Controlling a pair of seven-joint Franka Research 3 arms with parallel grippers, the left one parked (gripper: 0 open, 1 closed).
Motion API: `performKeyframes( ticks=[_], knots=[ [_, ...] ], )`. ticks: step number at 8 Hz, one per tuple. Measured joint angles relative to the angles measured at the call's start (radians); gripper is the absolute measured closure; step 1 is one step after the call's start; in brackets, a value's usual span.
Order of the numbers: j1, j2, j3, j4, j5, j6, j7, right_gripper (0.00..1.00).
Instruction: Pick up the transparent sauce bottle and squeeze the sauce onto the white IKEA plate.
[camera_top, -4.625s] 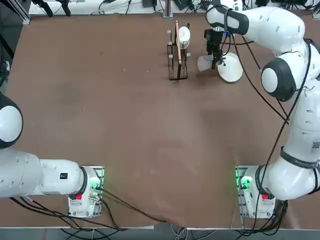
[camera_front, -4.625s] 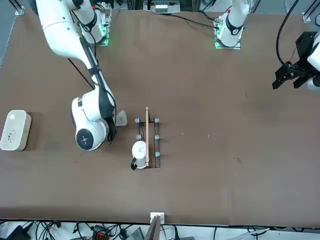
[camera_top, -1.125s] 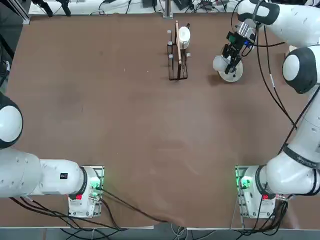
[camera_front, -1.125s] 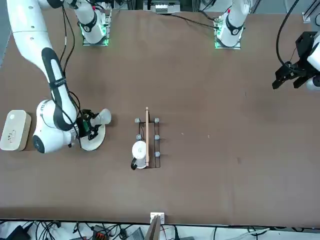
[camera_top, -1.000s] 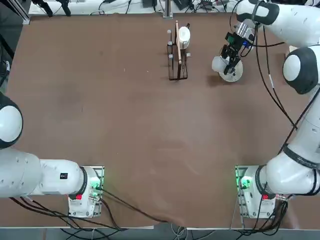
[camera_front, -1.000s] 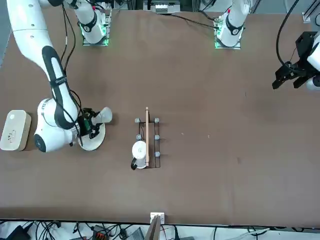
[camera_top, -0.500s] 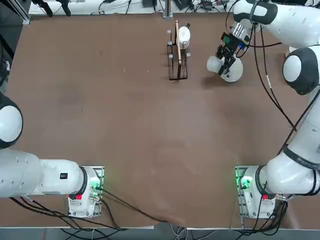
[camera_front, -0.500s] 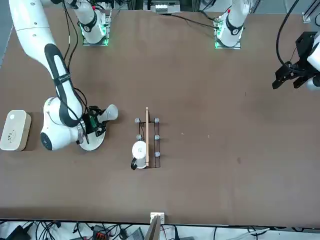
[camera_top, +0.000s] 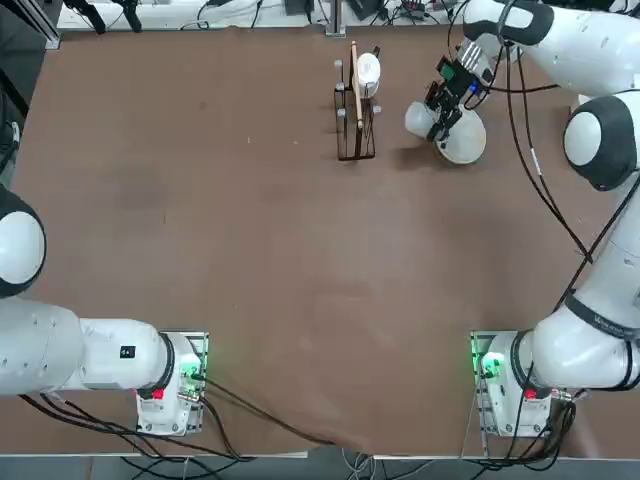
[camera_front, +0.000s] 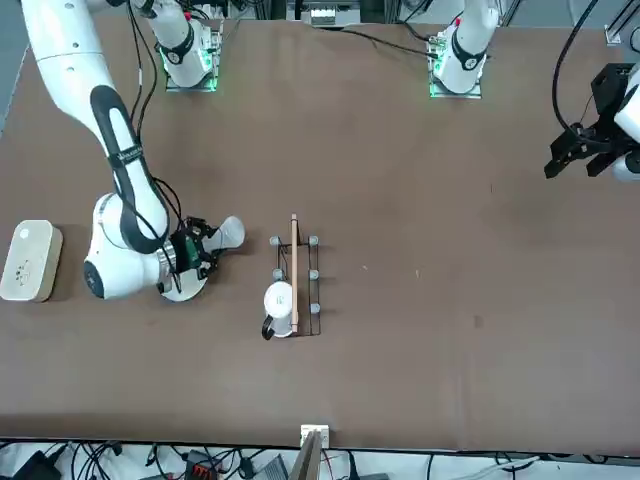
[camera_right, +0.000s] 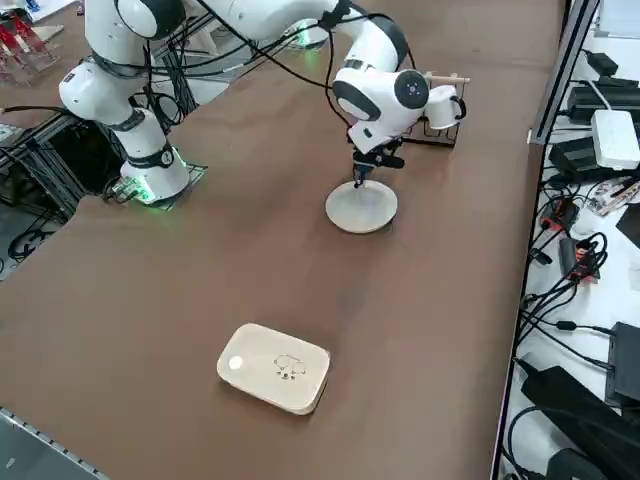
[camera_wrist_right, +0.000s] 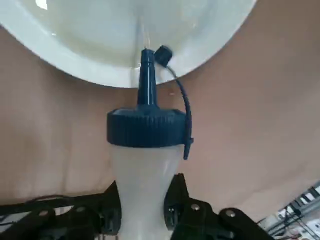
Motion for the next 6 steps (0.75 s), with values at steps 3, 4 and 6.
performKeyframes(
  ticks=[3,4,6],
  knots=[
    [-0.016,0.001,-0.006,0.018,0.033,0.016,0.0,0.6],
    [-0.026,0.002,-0.009,0.032,0.031,0.016,0.0,0.6],
    [-0.029,0.002,-0.007,0.045,-0.065,0.013,0.025,0.59]
  ],
)
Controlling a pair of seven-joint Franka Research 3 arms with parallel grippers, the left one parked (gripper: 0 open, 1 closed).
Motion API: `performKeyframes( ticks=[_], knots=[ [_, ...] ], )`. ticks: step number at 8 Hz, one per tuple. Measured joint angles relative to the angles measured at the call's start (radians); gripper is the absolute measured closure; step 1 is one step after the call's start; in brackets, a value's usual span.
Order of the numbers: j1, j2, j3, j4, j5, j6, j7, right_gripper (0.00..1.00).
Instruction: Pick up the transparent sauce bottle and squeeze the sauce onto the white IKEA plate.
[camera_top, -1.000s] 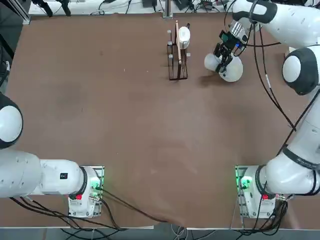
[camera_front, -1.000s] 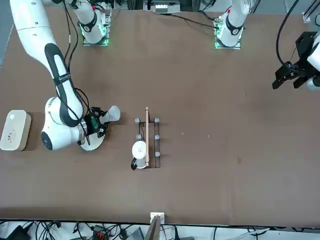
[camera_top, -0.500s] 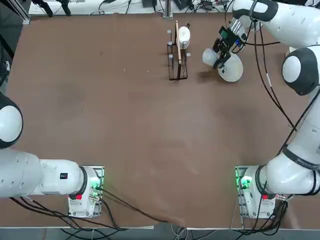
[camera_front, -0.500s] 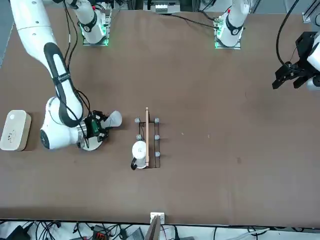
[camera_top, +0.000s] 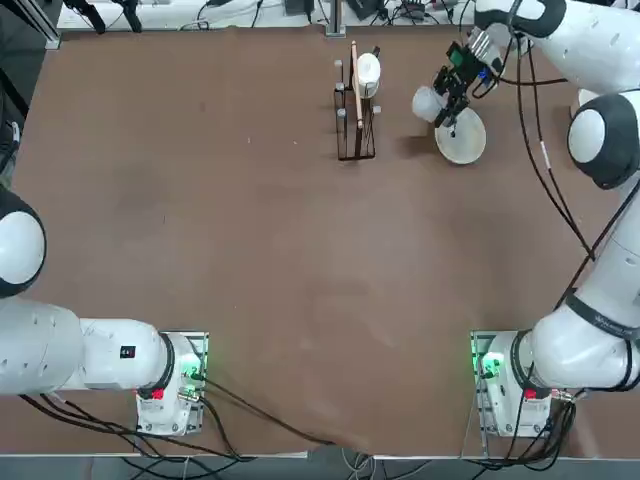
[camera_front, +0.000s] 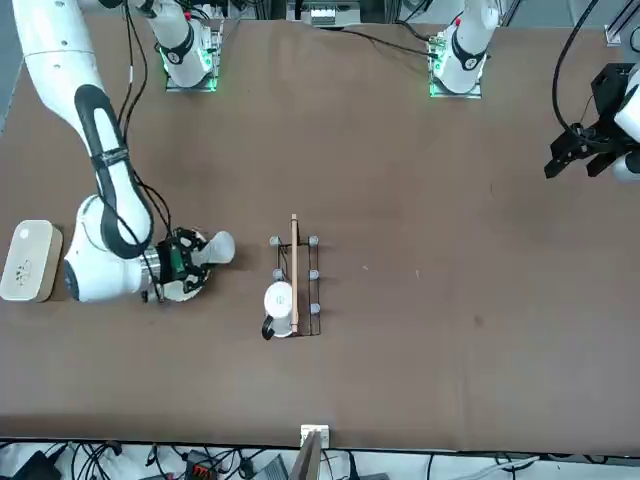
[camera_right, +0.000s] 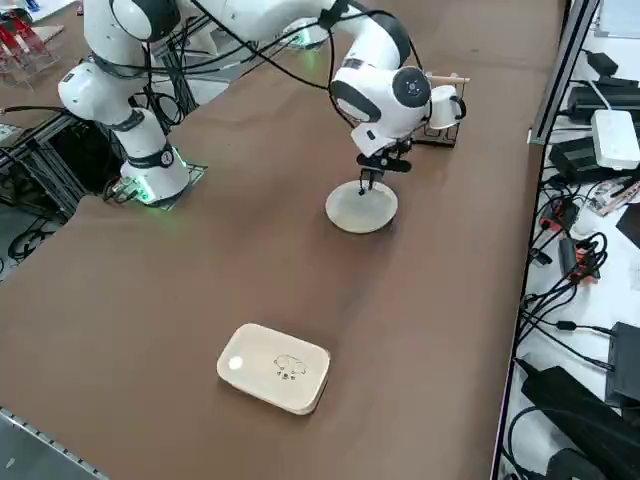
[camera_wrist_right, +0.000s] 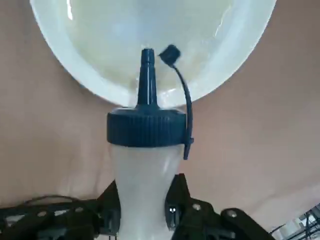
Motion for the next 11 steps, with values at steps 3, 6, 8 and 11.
performKeyframes(
  ticks=[3,6,8,11],
  knots=[
    [0.073,0.001,0.01,0.017,-0.199,0.001,0.153,0.59],
    [0.154,-0.001,0.012,0.08,-0.417,-0.052,0.211,0.59],
    [0.206,-0.001,0.012,0.11,-0.568,-0.114,0.252,0.59],
    [0.265,-0.002,0.011,0.14,-0.787,-0.201,0.339,0.57]
  ],
)
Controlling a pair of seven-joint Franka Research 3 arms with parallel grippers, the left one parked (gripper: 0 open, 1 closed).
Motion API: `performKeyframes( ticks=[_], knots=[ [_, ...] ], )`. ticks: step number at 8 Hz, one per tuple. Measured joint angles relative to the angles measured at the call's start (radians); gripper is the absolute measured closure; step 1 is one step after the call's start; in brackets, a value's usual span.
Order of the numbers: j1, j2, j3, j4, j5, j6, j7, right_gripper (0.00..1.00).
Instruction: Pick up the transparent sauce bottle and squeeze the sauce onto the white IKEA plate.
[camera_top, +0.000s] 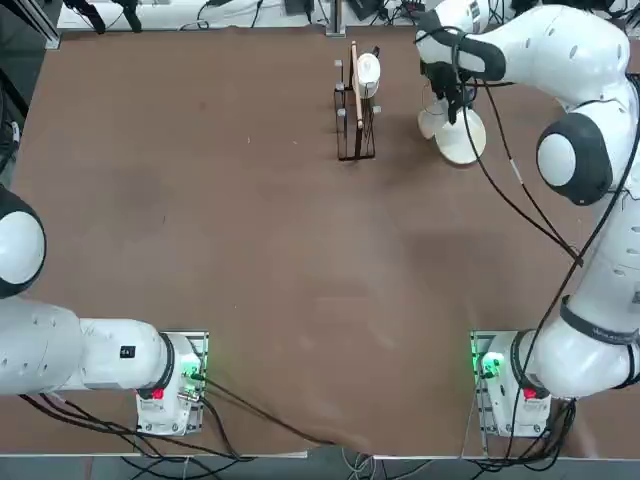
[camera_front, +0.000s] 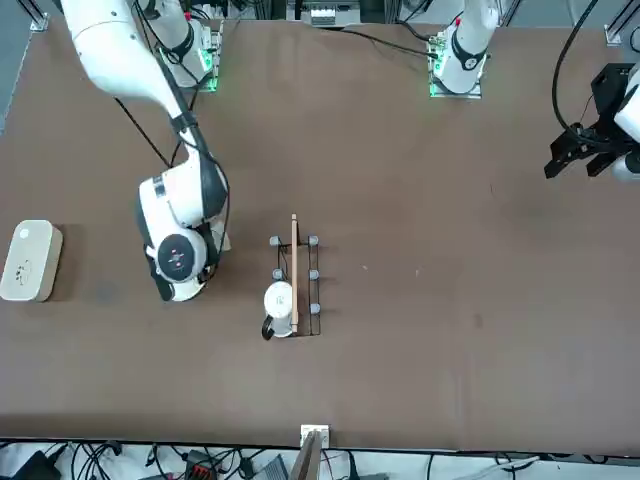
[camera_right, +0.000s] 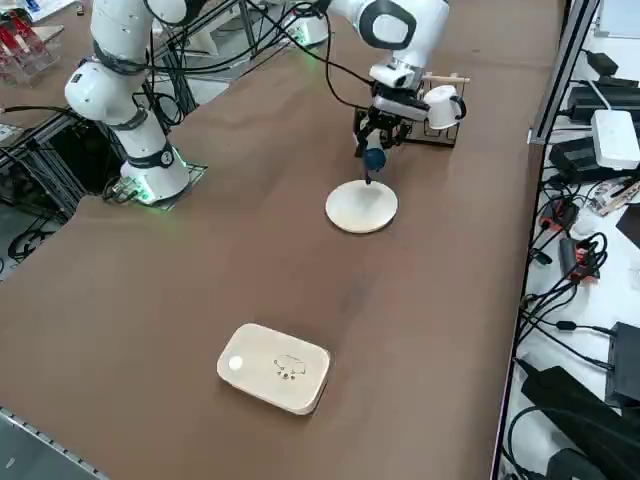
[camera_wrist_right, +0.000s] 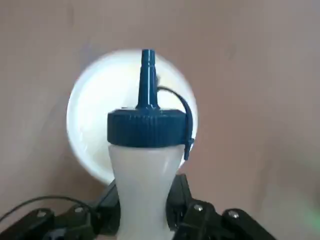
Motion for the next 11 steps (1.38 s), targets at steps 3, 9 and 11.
performKeyframes(
  ticks=[3,9,11],
  knots=[
    [0.077,0.0,0.0,0.022,-0.194,-0.087,0.143,0.57],
    [0.172,0.015,-0.061,0.014,-0.397,-0.341,0.385,0.58],
    [0.145,0.041,-0.154,-0.043,-0.399,-0.358,0.512,0.58]
  ],
)
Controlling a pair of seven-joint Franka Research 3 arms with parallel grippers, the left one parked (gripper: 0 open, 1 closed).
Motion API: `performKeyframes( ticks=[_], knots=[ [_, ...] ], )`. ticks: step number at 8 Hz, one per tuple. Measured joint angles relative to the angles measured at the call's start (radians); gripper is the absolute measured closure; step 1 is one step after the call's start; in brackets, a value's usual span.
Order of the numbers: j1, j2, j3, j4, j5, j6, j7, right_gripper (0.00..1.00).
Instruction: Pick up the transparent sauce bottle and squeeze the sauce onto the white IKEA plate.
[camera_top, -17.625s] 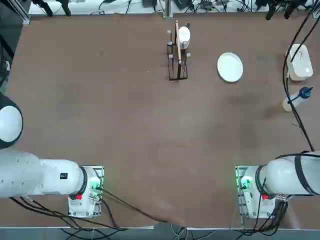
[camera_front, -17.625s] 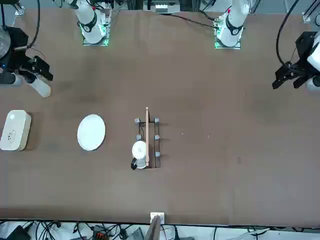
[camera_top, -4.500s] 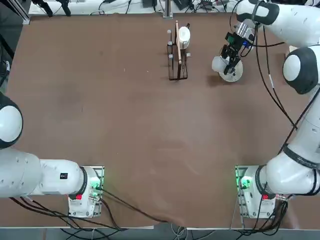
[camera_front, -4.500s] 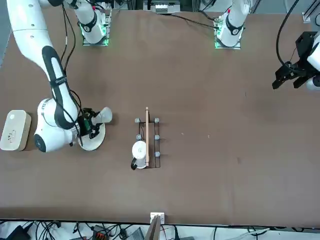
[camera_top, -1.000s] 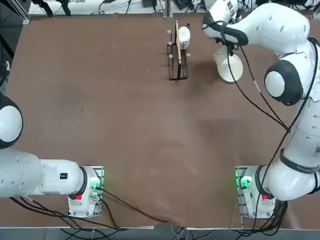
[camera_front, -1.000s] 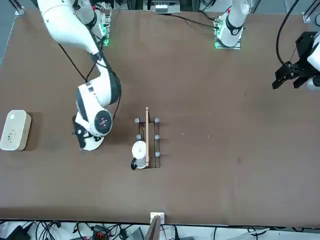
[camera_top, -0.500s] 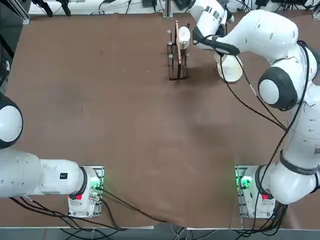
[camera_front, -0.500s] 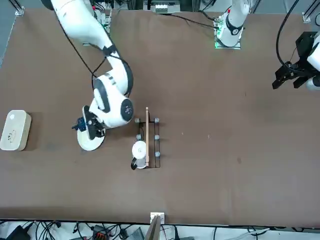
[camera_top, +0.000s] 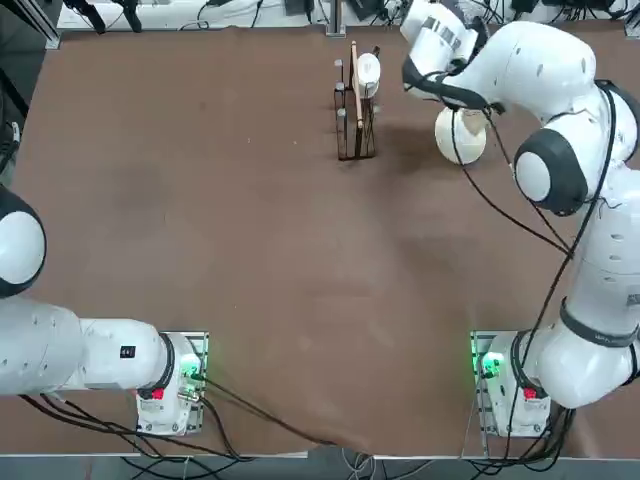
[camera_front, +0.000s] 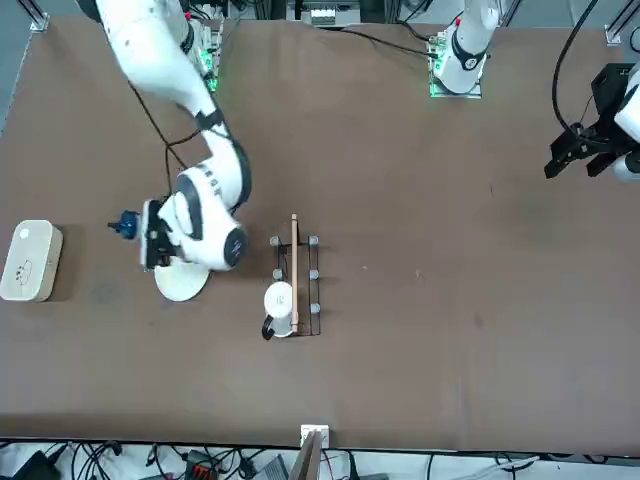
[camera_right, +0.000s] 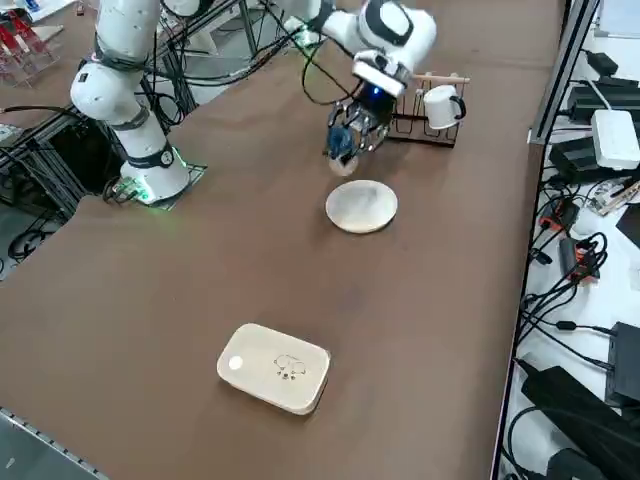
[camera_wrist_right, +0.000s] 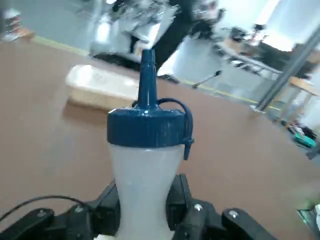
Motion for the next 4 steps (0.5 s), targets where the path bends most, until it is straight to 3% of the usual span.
performKeyframes(
  ticks=[4],
  knots=[
    [-0.153,0.018,-0.083,-0.174,-0.036,0.006,0.264,0.58]
  ],
)
